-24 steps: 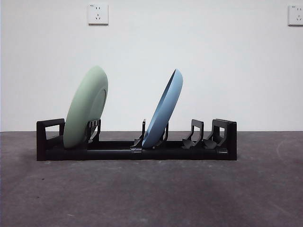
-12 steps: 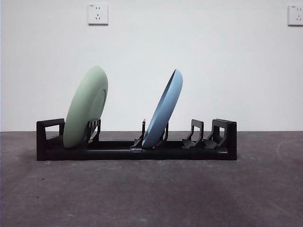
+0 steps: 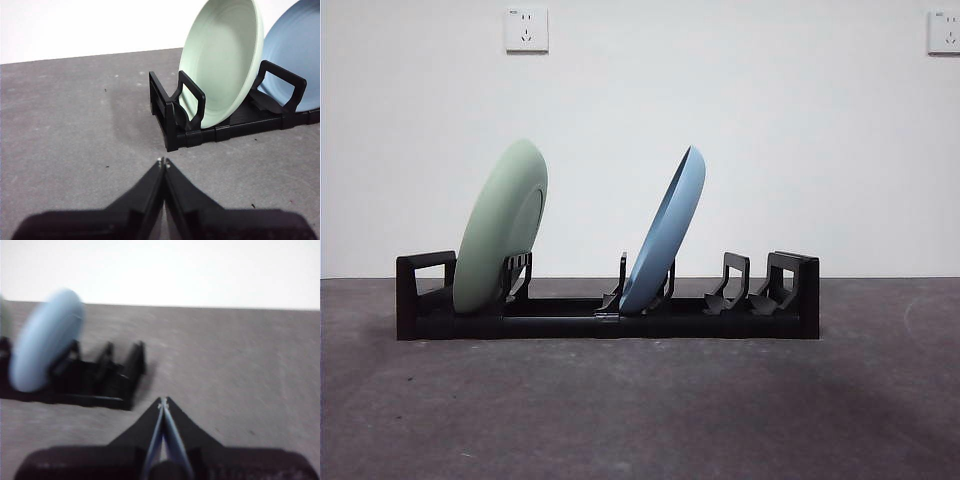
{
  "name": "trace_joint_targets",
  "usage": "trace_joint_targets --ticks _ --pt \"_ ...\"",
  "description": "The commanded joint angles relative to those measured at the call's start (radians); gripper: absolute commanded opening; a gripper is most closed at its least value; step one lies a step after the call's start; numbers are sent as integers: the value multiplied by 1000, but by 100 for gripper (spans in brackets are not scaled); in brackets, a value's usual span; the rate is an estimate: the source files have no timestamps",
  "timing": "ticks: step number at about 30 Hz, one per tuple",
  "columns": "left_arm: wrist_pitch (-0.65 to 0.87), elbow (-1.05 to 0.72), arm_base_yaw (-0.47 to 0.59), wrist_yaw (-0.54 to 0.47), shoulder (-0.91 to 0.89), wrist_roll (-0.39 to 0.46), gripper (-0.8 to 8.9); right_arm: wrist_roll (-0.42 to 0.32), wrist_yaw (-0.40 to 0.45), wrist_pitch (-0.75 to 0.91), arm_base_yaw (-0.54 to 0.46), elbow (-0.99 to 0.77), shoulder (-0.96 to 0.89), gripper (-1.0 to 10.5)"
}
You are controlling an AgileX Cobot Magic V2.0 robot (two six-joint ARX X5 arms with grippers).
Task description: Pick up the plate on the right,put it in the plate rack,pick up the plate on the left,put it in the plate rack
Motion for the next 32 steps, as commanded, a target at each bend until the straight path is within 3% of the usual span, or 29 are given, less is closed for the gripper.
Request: trace_joint_targets --ticks 1,5,13,18,32 --pt "8 -17 3 2 -3 8 -4 -3 -1 81 -5 -101 -49 3" --pt "8 -17 3 2 -3 8 -4 19 -2 207 -2 -238 -105 3" --pt "8 -17 3 2 -3 8 -4 50 -2 209 -2 -333 -130 3" --pt "8 -17 3 2 -3 8 -4 95 -1 211 1 -337 -130 3" --pt "8 -16 3 2 -3 8 -4 93 9 211 1 -337 -128 3"
